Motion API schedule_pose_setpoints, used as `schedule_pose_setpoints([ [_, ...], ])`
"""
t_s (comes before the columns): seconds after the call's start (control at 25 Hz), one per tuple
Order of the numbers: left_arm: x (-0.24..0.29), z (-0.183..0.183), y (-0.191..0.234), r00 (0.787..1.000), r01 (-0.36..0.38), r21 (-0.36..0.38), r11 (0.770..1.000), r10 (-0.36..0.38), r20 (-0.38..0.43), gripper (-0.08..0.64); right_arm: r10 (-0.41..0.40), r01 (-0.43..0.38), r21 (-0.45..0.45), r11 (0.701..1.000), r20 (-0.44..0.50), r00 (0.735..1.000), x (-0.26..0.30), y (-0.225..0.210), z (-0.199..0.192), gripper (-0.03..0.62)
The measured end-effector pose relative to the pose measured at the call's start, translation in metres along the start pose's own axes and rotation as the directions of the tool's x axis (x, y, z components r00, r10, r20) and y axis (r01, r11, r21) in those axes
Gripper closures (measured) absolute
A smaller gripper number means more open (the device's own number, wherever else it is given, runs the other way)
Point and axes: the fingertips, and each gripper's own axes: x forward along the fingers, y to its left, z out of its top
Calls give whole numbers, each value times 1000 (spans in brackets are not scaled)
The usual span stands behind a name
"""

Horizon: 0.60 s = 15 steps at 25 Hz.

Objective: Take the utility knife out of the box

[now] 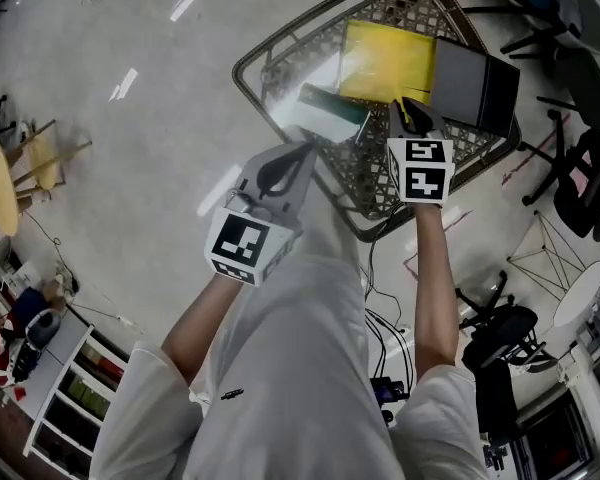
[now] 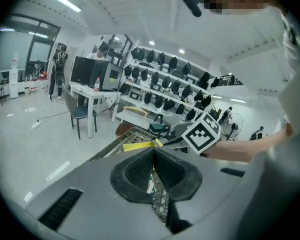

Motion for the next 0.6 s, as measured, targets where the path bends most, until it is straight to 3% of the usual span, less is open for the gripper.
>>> schedule_pose_setpoints([
  [0.32, -44, 19, -20, 999, 18, 27, 999, -19, 42, 557, -64, 53, 74, 996, 145, 987, -90, 18, 22, 551],
  [0.6, -75, 40, -35, 994, 30, 56, 998, -35, 99, 557, -137, 109, 117, 987, 259, 956, -164, 34, 32, 551],
])
